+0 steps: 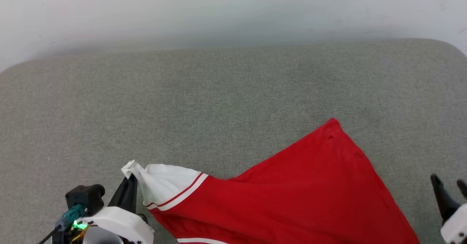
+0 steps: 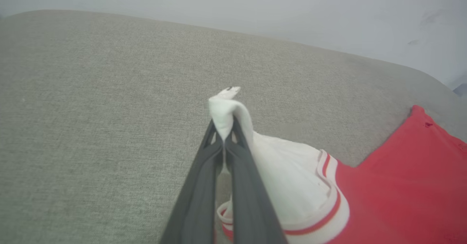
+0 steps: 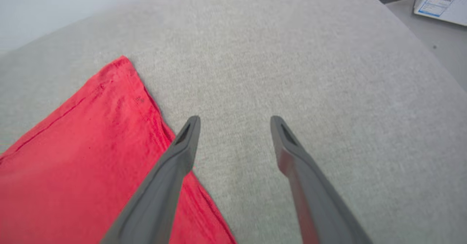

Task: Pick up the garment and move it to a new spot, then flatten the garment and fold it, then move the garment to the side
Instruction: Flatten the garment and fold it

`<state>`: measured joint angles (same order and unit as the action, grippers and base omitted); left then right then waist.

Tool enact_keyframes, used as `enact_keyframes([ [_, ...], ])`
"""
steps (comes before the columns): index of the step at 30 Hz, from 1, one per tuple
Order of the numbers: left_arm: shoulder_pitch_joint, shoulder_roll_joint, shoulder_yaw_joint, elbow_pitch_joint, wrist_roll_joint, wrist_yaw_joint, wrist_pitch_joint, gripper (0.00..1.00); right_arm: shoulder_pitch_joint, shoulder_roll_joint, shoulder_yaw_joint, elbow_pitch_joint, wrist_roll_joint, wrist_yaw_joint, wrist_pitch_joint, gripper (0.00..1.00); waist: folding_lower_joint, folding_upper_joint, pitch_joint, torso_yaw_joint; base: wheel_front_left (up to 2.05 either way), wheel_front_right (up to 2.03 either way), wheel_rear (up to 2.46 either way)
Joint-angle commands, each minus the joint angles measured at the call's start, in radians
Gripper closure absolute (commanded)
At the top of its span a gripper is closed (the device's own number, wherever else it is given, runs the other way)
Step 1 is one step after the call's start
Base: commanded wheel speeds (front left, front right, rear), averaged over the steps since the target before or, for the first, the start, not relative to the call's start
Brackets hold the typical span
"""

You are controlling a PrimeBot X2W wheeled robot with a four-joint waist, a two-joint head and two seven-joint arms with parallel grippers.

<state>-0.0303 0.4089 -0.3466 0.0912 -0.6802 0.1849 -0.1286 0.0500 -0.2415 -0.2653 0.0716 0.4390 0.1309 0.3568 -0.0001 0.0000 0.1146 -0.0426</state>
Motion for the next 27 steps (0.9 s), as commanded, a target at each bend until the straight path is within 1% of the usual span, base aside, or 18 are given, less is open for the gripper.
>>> enact_keyframes([
  [1, -0.016, 0.005, 0.001, -0.004, 0.005, -0.001, 0.002, 1.00, -0.021, -0.002, 0.004, 0.005, 0.001, -0.001, -0.015, 0.00, 0.0001, 0.0000, 0.006, 0.004, 0.00, 0.00, 0.00],
  [2, -0.025, 0.005, -0.001, -0.012, 0.009, -0.002, 0.001, 1.00, -0.046, -0.007, 0.015, 0.017, 0.012, 0.000, -0.045, 0.00, 0.0001, 0.0000, 0.013, 0.007, 0.00, 0.00, 0.00],
  [4, -0.043, 0.005, -0.006, -0.025, 0.014, -0.002, 0.005, 1.00, -0.100, -0.021, 0.033, 0.046, 0.026, 0.000, -0.071, 0.00, 0.0001, 0.0000, 0.032, 0.016, 0.00, 0.00, 0.00],
  [7, -0.084, -0.001, -0.016, -0.045, 0.027, -0.008, 0.004, 1.00, -0.188, -0.062, 0.079, 0.088, 0.059, 0.000, -0.046, 0.00, 0.0001, 0.0000, 0.073, 0.039, 0.00, 0.00, 0.00],
  [10, -0.124, -0.012, -0.026, -0.060, 0.038, -0.012, 0.000, 1.00, -0.279, -0.115, 0.142, 0.110, 0.087, 0.000, 0.054, 0.00, 0.0001, 0.0000, 0.119, 0.067, 0.00, 0.00, 0.00],
  [14, -0.178, -0.034, -0.052, -0.075, 0.056, -0.022, -0.006, 1.00, -0.384, -0.192, 0.218, 0.101, 0.124, 0.000, 0.259, 0.00, 0.0001, 0.0000, 0.178, 0.110, 0.00, 0.00, 0.00],
  [17, -0.211, -0.047, -0.063, -0.072, 0.063, -0.033, -0.017, 1.00, -0.449, -0.219, 0.256, 0.093, 0.131, 0.000, 0.411, 0.00, 0.0001, 0.0000, 0.215, 0.137, 0.00, 0.00, 0.00],
  [19, -0.228, -0.058, -0.072, -0.069, 0.068, -0.039, -0.025, 1.00, -0.485, -0.211, 0.280, 0.091, 0.149, 0.000, 0.501, 0.00, 0.0001, 0.0000, 0.235, 0.153, 0.00, 0.00, 0.00],
  [21, -0.247, -0.066, -0.080, -0.066, 0.071, -0.044, -0.032, 1.00, -0.517, -0.218, 0.306, 0.089, 0.142, -0.001, 0.564, 0.00, 0.0001, 0.0000, 0.257, 0.167, 0.00, 0.00, 0.00],
  [24, -0.269, -0.078, -0.087, -0.061, 0.077, -0.051, -0.042, 1.00, -0.551, -0.217, 0.342, 0.118, 0.134, 0.000, 0.617, 0.00, 0.0001, 0.0000, 0.287, 0.184, 0.00, 0.00, 0.00],
  [27, -0.286, -0.088, -0.096, -0.051, 0.079, -0.060, -0.049, 1.00, -0.554, -0.200, 0.379, 0.170, 0.145, 0.000, 0.651, 0.00, 0.0001, 0.0000, 0.304, 0.197, 0.00, 0.00, 0.00],
])
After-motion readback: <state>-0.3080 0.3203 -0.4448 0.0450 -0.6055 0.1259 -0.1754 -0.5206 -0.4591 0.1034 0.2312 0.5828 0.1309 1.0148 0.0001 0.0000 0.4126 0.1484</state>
